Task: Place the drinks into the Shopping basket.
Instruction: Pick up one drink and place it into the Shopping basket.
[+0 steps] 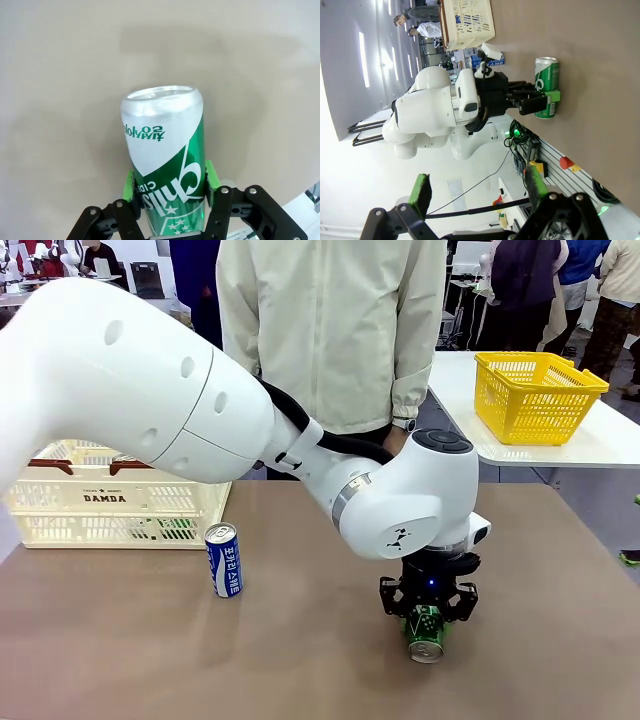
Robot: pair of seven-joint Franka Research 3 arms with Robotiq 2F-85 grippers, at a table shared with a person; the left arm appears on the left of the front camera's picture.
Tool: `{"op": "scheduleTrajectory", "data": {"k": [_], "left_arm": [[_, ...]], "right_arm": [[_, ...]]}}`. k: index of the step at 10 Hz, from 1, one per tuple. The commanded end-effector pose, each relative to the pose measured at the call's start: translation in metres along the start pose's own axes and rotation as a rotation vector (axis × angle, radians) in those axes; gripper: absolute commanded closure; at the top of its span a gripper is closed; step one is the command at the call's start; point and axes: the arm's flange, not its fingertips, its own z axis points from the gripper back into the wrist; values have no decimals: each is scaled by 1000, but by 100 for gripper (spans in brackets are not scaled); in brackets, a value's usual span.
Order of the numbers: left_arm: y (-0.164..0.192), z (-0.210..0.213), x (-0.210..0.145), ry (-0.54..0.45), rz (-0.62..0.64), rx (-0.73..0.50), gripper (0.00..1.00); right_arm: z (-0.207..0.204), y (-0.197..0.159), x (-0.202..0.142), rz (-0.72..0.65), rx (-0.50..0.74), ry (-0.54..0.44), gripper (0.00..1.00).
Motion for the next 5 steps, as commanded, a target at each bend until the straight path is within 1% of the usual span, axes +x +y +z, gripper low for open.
{"op": "scheduleTrajectory", "data": {"k": [1,3,5], "left_arm": [[1,-1,2,-5,-2,24,100],[2,-1,2,0,2,19,100],[4,9,2,-4,0,-3,100]], "right_arm": [[2,4,-1,-16,-2,7,0],[2,4,-1,-16,-2,7,0],[2,4,-1,-16,-2,7,0]]}}
